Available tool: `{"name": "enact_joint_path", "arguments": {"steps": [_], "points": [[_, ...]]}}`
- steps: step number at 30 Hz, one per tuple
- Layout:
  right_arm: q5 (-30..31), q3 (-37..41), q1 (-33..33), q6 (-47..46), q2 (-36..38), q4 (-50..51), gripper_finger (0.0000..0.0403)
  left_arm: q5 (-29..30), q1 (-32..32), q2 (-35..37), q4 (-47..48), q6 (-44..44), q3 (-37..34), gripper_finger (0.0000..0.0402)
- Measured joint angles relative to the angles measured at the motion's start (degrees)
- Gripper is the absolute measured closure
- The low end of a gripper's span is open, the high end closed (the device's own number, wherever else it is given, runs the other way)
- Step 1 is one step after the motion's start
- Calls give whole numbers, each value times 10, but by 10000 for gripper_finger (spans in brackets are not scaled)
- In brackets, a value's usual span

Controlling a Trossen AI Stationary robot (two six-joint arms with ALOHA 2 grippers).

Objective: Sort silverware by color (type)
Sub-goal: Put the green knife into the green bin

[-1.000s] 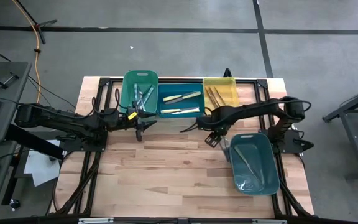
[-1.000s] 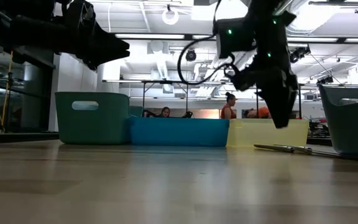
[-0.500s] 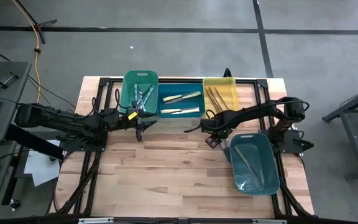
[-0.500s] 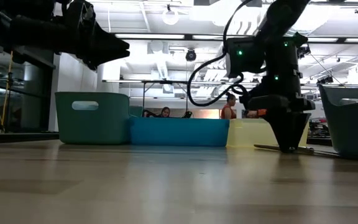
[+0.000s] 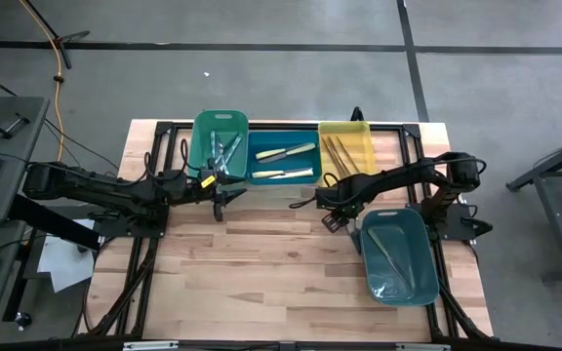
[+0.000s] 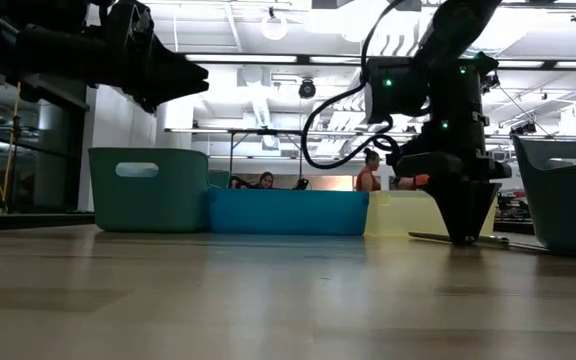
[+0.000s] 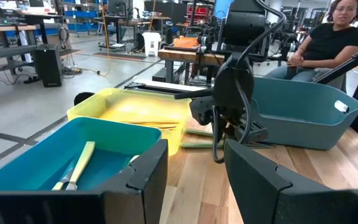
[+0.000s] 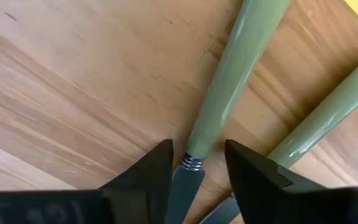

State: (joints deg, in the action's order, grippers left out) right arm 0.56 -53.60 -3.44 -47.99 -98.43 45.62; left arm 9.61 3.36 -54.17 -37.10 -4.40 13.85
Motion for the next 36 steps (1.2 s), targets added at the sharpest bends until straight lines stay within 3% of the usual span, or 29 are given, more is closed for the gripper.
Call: {"name": "enact_joint_path", "arguments": {"steps": [12, 25, 36], "points": [[-6, 0, 0, 5, -1, -10, 371, 0, 0, 0, 0, 0, 0, 250], [-4, 1, 6, 20, -1, -24, 371, 0, 0, 0, 0, 0, 0, 250], [-14, 3, 36, 30, -3, -150, 373, 0, 0, 0, 0, 0, 0, 250]]}}
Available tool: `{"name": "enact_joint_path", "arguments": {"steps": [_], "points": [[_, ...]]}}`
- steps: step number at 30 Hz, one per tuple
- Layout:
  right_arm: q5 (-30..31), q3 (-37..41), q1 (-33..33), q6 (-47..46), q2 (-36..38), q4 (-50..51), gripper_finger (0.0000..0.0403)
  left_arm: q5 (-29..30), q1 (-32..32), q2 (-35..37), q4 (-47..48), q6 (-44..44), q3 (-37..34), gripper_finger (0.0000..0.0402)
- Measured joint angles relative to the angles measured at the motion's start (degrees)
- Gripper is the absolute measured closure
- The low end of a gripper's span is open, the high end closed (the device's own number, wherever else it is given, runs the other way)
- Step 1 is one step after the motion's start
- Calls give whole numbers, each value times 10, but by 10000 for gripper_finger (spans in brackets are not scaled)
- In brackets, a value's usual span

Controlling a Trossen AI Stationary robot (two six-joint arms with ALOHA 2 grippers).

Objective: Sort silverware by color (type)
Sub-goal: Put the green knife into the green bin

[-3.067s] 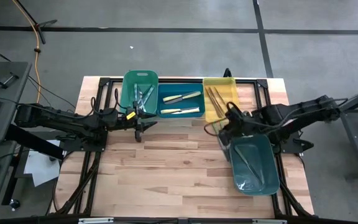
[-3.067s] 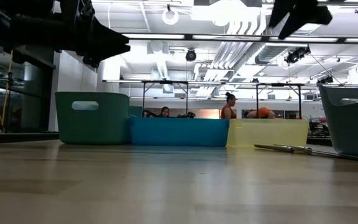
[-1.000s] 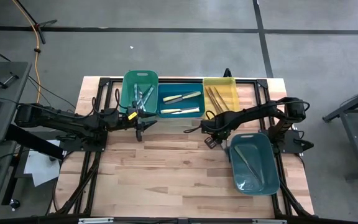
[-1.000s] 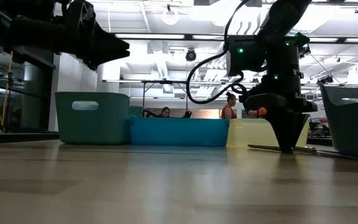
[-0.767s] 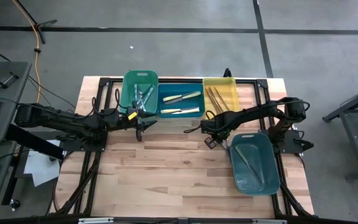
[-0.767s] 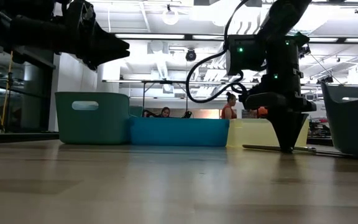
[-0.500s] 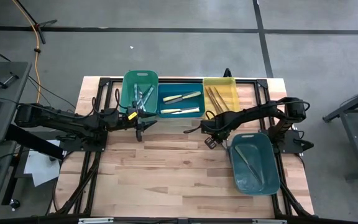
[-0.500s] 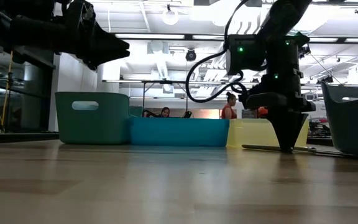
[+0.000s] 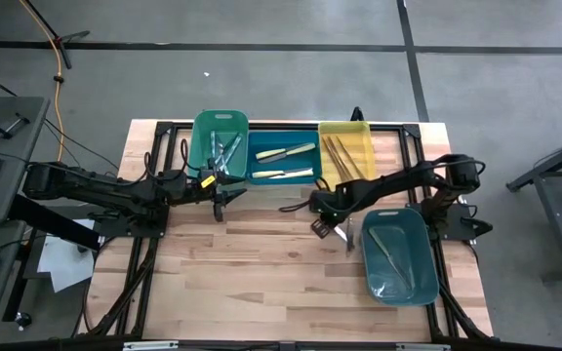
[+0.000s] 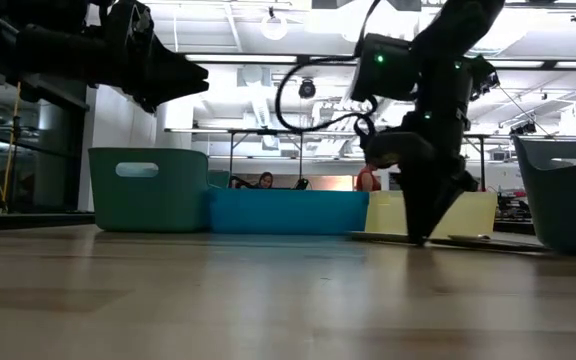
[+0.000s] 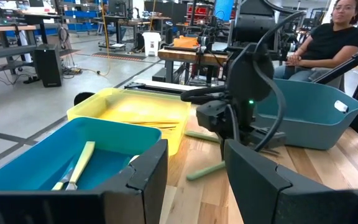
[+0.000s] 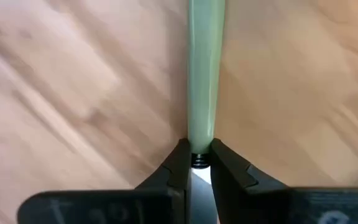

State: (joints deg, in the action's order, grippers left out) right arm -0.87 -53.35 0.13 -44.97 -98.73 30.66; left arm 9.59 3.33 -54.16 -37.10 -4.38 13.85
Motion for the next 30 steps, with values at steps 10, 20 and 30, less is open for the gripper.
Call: {"name": "enact_joint_path", "arguments": {"steps": [10, 20, 30], "points": [[-24, 0, 21, 0, -2, -125, 373, 0, 0, 0, 0, 0, 0, 250], [-25, -1, 31, 16, -1, -283, 402, 0, 0, 0, 0, 0, 0, 250], [-57, -1, 36, 10, 0, -330, 398, 0, 0, 0, 0, 1, 0, 250]]}}
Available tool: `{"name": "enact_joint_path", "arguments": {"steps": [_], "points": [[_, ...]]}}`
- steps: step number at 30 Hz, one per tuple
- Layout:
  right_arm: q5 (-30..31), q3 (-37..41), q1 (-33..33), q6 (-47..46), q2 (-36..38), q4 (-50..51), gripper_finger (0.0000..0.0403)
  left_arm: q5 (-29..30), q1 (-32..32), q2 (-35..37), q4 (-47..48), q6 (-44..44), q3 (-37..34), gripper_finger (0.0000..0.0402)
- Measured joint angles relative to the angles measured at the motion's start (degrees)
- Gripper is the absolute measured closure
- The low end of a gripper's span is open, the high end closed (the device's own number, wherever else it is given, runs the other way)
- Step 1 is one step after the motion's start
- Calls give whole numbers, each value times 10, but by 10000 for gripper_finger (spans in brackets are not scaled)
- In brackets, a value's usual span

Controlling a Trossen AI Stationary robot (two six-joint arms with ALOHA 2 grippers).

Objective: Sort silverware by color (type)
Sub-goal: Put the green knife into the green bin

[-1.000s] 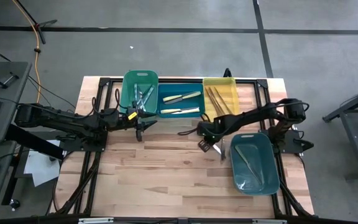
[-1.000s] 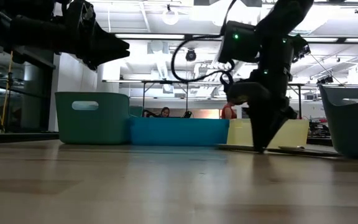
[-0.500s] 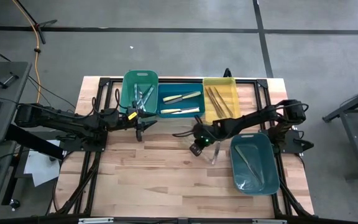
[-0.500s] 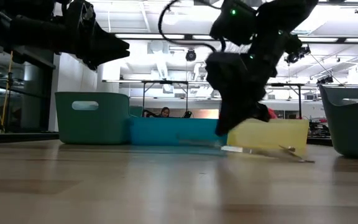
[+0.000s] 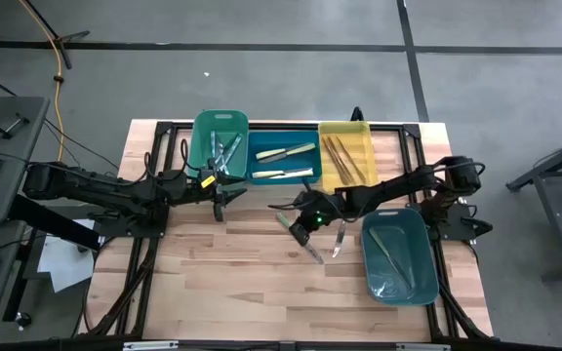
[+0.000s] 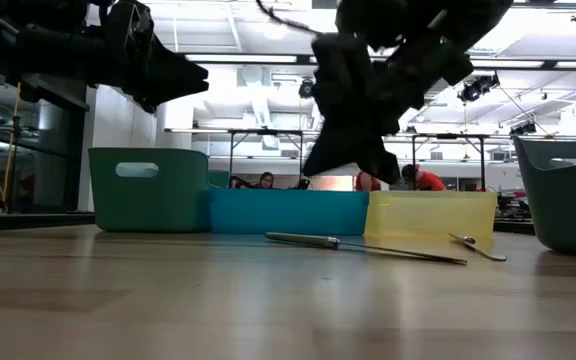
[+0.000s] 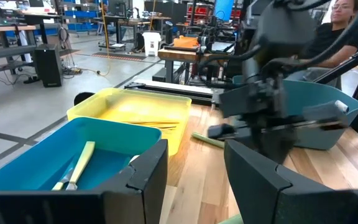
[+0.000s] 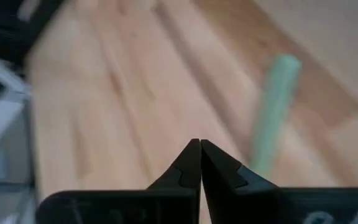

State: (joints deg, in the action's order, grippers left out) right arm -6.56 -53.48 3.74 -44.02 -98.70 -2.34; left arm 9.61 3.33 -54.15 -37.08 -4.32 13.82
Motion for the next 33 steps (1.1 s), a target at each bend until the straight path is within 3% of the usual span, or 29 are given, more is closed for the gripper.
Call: {"name": "enact_joint_path", "arguments": {"steps": [4, 11, 16, 24, 33], "points": [[-4, -30, 22, 18, 0, 11, 371, 2, 0, 0, 0, 0, 0, 250], [109, -142, 58, 104, -15, 231, 278, 6, 0, 0, 0, 0, 0, 250], [114, -193, 59, 104, -81, 292, 232, 6, 0, 0, 0, 0, 0, 250], [118, -292, 43, 80, -186, 438, 224, 6, 0, 0, 0, 0, 0, 250], [121, -303, 40, 69, -213, 441, 224, 6, 0, 0, 0, 0, 0, 250]]}}
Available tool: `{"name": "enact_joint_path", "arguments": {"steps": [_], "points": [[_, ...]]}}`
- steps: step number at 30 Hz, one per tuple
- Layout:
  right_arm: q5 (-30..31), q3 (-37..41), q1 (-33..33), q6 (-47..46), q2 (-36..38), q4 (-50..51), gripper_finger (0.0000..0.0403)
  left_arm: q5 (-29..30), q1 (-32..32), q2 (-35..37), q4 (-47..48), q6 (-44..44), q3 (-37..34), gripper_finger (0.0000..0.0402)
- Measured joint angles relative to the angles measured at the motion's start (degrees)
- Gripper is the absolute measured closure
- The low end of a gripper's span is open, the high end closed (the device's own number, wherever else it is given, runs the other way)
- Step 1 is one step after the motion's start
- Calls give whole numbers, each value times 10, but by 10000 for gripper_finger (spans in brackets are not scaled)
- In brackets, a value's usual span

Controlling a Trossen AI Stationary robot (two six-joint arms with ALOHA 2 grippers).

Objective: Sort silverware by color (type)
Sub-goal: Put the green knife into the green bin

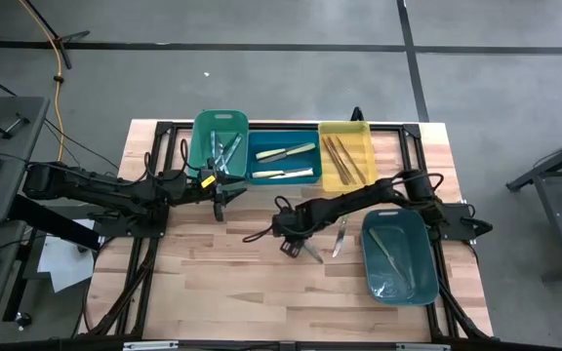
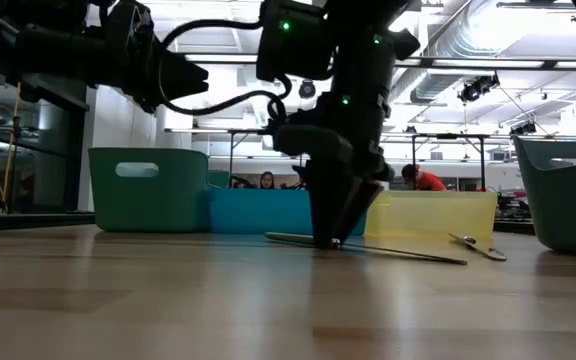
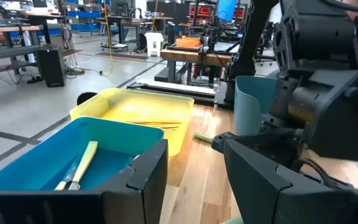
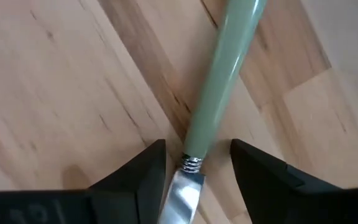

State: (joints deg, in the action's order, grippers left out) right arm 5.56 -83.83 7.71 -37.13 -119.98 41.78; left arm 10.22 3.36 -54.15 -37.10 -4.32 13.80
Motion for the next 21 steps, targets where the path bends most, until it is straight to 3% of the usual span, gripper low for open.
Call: {"name": "enact_joint_path", "arguments": {"steps": [10, 21], "points": [[-16, 19, -4, -28, 3, -7, 234, 0, 0, 0, 0, 0, 0, 250], [-6, 21, -6, -13, 1, 9, 357, 0, 0, 0, 0, 0, 0, 250]]}}
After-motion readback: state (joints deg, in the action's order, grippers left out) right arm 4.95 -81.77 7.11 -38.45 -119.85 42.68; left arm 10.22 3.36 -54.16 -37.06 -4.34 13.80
